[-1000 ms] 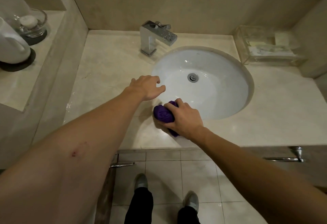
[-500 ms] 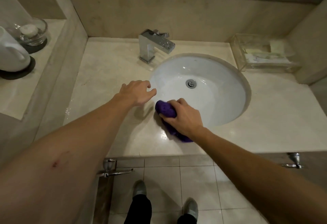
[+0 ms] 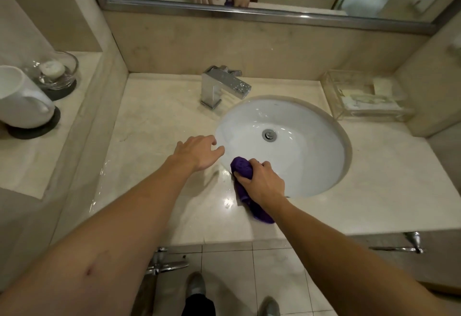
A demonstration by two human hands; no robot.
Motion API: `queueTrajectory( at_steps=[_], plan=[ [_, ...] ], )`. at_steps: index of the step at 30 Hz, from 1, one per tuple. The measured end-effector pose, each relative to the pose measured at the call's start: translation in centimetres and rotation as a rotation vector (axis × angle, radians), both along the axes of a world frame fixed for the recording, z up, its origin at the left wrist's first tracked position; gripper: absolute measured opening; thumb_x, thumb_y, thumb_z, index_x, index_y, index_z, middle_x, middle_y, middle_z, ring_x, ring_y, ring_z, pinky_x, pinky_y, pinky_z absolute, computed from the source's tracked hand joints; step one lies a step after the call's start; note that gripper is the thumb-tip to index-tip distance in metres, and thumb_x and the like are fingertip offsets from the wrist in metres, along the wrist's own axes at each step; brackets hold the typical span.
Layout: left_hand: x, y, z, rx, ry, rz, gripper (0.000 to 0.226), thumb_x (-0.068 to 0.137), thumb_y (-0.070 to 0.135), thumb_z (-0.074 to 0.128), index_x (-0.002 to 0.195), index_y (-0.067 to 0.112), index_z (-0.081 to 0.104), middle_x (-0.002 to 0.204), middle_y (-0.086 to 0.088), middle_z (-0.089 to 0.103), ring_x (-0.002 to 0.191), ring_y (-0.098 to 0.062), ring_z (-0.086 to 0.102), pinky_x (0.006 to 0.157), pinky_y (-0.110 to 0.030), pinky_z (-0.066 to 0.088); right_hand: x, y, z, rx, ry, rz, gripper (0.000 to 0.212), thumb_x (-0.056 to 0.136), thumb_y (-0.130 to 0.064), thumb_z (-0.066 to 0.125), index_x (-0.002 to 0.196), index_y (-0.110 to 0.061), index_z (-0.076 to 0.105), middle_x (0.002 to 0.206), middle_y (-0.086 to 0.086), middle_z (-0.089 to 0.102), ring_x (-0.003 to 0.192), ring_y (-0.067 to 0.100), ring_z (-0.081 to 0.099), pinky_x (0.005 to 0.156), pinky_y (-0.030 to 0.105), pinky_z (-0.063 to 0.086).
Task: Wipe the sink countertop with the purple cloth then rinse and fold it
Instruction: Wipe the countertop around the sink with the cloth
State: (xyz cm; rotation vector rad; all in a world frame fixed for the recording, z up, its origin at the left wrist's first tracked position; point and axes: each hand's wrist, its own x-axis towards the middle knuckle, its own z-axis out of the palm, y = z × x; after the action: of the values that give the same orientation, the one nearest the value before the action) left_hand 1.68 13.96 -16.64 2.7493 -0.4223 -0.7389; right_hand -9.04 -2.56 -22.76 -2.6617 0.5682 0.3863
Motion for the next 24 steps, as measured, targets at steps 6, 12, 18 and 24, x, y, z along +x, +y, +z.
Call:
queueTrajectory(
  at_steps=[6, 12, 18, 24],
  plan=[
    [-0.2, -1.1, 0.5, -0.014, 0.035, -0.044, 0.048, 0.100, 0.044, 0.041, 0.142, 0.023, 0.048, 0.145, -0.005, 0.052, 0.131, -0.027, 0.047, 0.105, -0.045, 0.033, 0.1, -2.1, 1.5, 0.089, 0.022, -0.113, 0.035, 0.091, -0.062, 0.051, 0.101, -0.028, 0.053, 0.103, 0.000, 0.057, 0.085, 0.026, 0.063, 0.079, 0.041, 0.053],
    [1.6, -4.0, 1.7, 0.013, 0.057, -0.039, 0.044, 0.102, 0.039, 0.039, 0.142, 0.023, 0.047, 0.148, -0.004, 0.049, 0.132, -0.027, 0.046, 0.106, -0.043, 0.033, 3.2, -7.1, 3.8, 0.124, 0.017, -0.104, 0.034, 0.086, -0.063, 0.055, 0.094, -0.030, 0.056, 0.099, -0.002, 0.062, 0.085, 0.024, 0.063, 0.079, 0.039, 0.053],
    [3.4, -9.7, 1.0, 0.053, 0.073, 0.027, 0.045, 0.100, 0.036, 0.044, 0.143, 0.025, 0.046, 0.149, -0.003, 0.047, 0.136, -0.026, 0.043, 0.106, -0.042, 0.034, 9.2, -11.3, 3.4, 0.143, 0.013, 0.077, 0.037, 0.087, -0.062, 0.058, 0.105, -0.029, 0.057, 0.104, -0.001, 0.059, 0.089, 0.025, 0.062, 0.081, 0.040, 0.053],
    [5.5, -14.4, 0.2, 0.054, 0.043, 0.091, 0.045, 0.098, 0.033, 0.049, 0.143, 0.025, 0.047, 0.146, -0.004, 0.051, 0.133, -0.027, 0.048, 0.108, -0.042, 0.039, 13.4, -14.1, 2.3, 0.146, 0.070, 0.265, 0.047, 0.087, -0.066, 0.057, 0.119, -0.030, 0.058, 0.114, 0.002, 0.059, 0.103, 0.028, 0.062, 0.093, 0.044, 0.051]
  ],
)
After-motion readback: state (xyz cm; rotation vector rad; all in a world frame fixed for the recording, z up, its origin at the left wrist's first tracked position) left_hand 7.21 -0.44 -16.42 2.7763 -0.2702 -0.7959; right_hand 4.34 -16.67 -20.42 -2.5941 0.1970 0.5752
